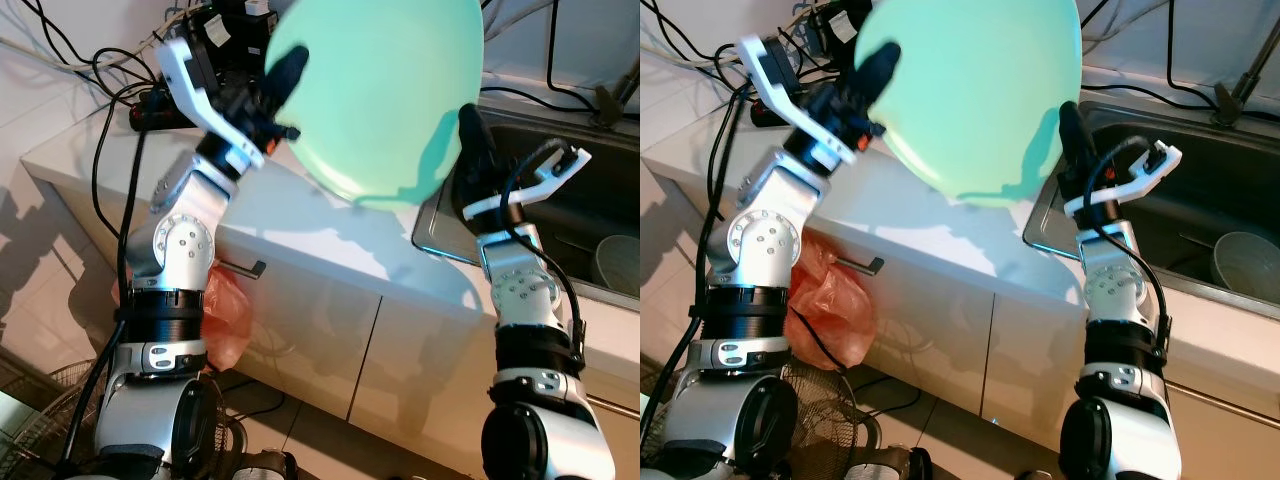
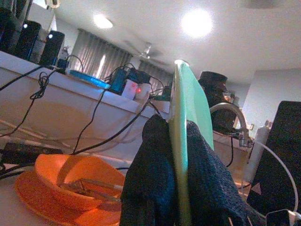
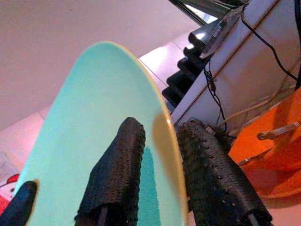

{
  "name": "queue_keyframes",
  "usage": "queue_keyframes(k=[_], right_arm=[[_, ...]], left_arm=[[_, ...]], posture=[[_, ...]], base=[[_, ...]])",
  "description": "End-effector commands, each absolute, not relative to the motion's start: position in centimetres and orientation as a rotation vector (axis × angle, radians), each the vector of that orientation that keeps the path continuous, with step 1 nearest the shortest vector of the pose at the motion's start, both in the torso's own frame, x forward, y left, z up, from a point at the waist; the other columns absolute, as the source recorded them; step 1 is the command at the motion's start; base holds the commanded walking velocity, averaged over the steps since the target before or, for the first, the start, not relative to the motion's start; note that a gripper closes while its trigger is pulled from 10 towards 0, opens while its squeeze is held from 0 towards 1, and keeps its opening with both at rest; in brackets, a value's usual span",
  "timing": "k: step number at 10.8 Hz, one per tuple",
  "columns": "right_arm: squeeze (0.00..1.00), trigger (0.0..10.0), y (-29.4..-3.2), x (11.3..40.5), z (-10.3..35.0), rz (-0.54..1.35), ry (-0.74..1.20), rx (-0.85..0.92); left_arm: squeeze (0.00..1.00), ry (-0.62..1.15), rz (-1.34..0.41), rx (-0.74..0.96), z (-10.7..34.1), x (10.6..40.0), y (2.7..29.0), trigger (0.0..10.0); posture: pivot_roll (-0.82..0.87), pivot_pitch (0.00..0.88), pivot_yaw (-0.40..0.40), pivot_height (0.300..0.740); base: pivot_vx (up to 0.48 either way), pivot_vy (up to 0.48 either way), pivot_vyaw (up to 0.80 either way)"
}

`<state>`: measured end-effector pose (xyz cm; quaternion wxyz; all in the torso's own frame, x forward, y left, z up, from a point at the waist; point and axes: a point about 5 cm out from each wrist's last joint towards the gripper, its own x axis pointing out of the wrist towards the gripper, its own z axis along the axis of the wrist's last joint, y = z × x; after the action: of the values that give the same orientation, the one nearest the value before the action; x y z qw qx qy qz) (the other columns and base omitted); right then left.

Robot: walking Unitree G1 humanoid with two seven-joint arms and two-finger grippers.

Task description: Kitchen organization

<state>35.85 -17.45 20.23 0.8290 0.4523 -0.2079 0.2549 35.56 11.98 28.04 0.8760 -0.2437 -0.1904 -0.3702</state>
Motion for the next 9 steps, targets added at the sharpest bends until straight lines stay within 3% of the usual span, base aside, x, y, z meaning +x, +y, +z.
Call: queue_keyframes(k=[1,9], right_arm=[[0.00,10.0,-17.74,35.66,20.83,0.572,-0.468,0.945],[0.00,10.0,-17.10,35.65,20.44,0.629,-0.454,0.972]], left_arm=[[0.00,-0.423,-0.811,-0.494,28.79,35.35,11.83,10.0],[0.00,-0.425,-0.888,-0.533,29.58,35.54,12.62,10.0]], posture=[[0.07,0.000,0.030,0.740],[0.08,0.000,0.028,0.740]], base=[[0.000,0.000,0.00],[0.000,0.000,0.00]])
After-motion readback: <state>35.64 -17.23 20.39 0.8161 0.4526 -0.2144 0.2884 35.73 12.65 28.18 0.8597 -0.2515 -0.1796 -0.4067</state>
